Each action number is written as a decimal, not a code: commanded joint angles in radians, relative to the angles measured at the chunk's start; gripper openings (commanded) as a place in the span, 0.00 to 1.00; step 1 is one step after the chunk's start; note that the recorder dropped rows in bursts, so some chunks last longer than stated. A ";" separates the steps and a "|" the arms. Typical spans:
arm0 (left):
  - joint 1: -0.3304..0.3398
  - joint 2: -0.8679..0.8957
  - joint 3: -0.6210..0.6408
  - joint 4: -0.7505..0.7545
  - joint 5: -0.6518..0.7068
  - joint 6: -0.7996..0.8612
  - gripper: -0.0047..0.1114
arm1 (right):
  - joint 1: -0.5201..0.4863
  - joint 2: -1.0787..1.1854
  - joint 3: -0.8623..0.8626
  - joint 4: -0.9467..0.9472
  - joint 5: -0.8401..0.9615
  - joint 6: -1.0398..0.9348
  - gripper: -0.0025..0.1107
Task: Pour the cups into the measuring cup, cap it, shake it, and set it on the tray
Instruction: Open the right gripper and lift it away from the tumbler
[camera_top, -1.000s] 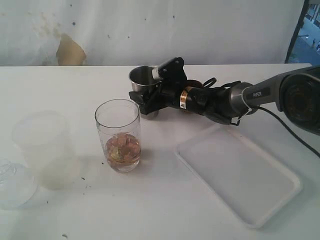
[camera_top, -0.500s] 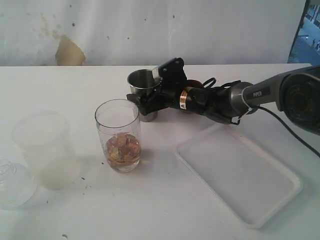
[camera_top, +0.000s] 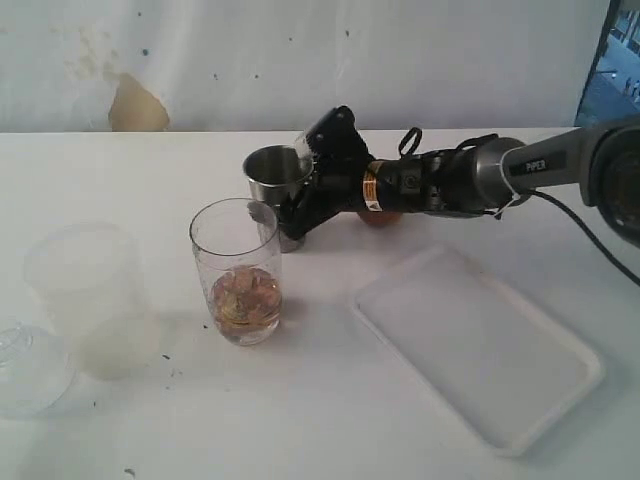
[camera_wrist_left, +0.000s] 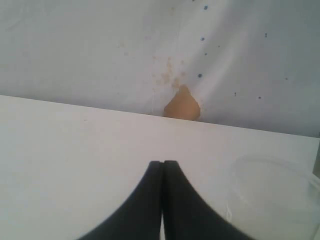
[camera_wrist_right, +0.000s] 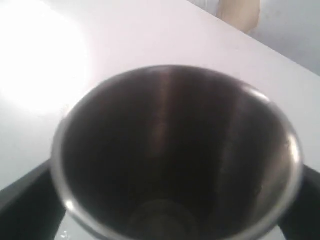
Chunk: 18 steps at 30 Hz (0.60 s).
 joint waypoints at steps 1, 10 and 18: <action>-0.003 -0.004 0.004 -0.002 -0.010 0.000 0.04 | -0.051 -0.028 -0.006 -0.025 -0.023 0.054 0.84; -0.003 -0.004 0.004 -0.002 -0.010 0.000 0.04 | -0.071 -0.162 -0.006 -0.201 -0.143 0.159 0.84; -0.003 -0.004 0.004 -0.002 -0.010 0.000 0.04 | -0.071 -0.303 -0.006 -0.209 -0.153 0.230 0.84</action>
